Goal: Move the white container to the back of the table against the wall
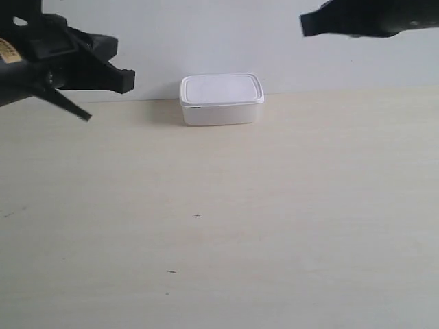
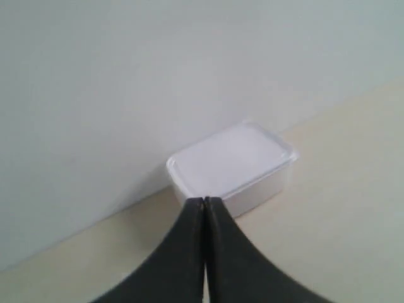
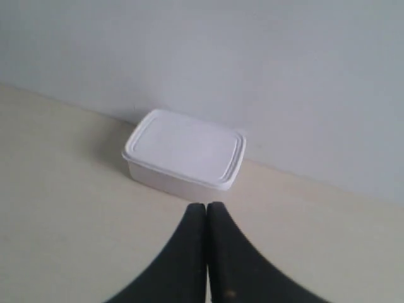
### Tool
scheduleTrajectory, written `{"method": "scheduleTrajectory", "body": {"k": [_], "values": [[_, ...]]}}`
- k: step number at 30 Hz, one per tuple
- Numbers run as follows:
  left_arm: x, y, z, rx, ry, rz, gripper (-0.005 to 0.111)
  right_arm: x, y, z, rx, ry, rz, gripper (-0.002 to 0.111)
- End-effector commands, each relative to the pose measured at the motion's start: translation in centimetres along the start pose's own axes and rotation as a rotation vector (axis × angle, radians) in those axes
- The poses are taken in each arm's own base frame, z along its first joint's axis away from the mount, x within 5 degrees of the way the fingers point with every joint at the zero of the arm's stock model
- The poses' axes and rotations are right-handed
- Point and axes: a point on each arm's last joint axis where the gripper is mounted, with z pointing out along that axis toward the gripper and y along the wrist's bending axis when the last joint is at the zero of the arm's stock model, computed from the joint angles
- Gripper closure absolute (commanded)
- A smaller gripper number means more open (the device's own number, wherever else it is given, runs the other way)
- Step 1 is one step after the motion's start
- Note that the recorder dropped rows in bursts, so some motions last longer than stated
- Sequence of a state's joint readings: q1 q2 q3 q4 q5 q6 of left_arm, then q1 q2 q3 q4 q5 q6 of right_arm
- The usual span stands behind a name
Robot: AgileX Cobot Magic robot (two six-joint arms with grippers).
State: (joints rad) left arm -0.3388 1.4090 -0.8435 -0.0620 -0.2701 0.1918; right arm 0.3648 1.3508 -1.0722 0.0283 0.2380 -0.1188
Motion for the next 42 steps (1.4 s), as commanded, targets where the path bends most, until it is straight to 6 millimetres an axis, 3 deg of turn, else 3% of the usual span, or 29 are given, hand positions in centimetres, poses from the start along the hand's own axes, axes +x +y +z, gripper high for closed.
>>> {"method": "scheduleTrajectory", "body": {"k": [1, 3, 9, 11, 16, 22, 42], "values": [[-2.9, -4.4, -8.7, 0.135, -0.317, 0.120, 0.107, -0.8, 0.8, -8.8, -0.011, -0.185, 0.003, 0.108], [-3.4, -4.4, -11.9, 0.139, -0.369, 0.098, 0.107, 0.3, 1.1, -12.9, -0.006, -0.223, 0.007, 0.108], [-2.5, -2.4, -16.0, 0.050, -0.391, 0.034, 0.107, 2.9, -0.5, -20.9, 0.139, -0.363, 0.079, 0.108], [-2.4, -2.3, -17.2, 0.061, -0.418, 0.023, 0.107, 3.8, -0.9, -23.0, 0.174, -0.375, 0.084, 0.108], [-2.7, -2.0, -20.1, 0.103, -0.507, -0.009, 0.107, 5.8, -1.6, -25.8, 0.238, -0.341, 0.094, 0.108], [-3.1, -1.1, -22.1, 0.089, -0.579, -0.074, 0.107, 6.8, -1.5, -26.5, 0.236, -0.371, 0.107, 0.108], [-3.0, -1.3, -22.0, 0.098, -0.567, -0.065, 0.107, 6.8, -1.2, -26.1, 0.197, -0.380, 0.142, 0.108]]}}
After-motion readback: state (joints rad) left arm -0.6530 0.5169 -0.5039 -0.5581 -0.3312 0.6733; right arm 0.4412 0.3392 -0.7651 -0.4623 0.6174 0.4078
